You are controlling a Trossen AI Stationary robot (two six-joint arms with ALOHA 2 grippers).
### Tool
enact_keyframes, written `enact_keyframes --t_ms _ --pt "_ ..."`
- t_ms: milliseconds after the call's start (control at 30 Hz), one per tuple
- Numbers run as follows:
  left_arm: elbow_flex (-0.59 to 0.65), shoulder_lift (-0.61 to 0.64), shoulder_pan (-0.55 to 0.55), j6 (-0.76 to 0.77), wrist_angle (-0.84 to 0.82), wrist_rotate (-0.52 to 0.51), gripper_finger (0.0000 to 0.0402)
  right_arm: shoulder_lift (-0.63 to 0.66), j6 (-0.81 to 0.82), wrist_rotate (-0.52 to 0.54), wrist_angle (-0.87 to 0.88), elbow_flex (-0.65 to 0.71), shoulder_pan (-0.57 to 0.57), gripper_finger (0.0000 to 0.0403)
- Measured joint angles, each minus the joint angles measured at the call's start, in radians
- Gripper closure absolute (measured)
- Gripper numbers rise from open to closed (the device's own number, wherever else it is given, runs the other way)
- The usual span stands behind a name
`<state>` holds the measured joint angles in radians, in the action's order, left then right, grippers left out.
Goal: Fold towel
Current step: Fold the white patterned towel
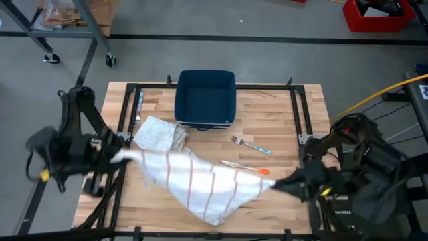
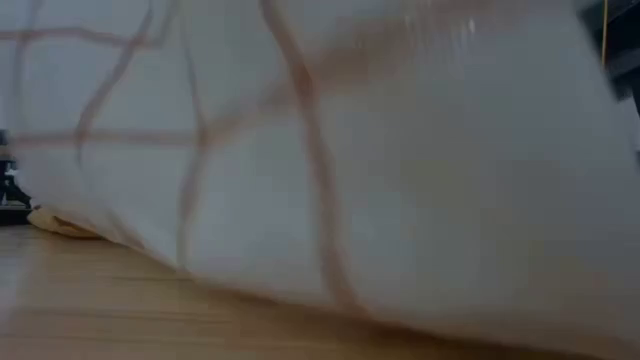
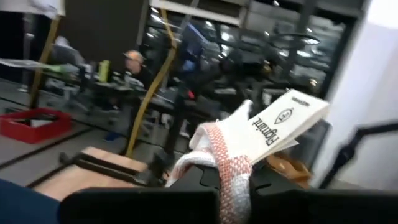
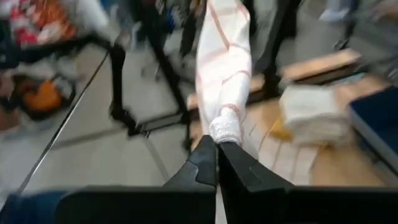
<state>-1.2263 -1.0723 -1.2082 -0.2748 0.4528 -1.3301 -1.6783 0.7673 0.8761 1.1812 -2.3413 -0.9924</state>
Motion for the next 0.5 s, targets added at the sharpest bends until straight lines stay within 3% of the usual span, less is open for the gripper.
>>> enact_keyframes --t_ms 267,500 --pt "-0.015 0.101 0.122 -0.329 0.303 0.081 0.0401 0.103 -0.116 0.207 -0.096 -0.014 0.000 0.0400" --pt "-0.181 0.105 0.200 -0.516 0.287 0.152 0.0401 0.210 -0.354 0.329 -0.267 -0.014 0.001 0.0400"
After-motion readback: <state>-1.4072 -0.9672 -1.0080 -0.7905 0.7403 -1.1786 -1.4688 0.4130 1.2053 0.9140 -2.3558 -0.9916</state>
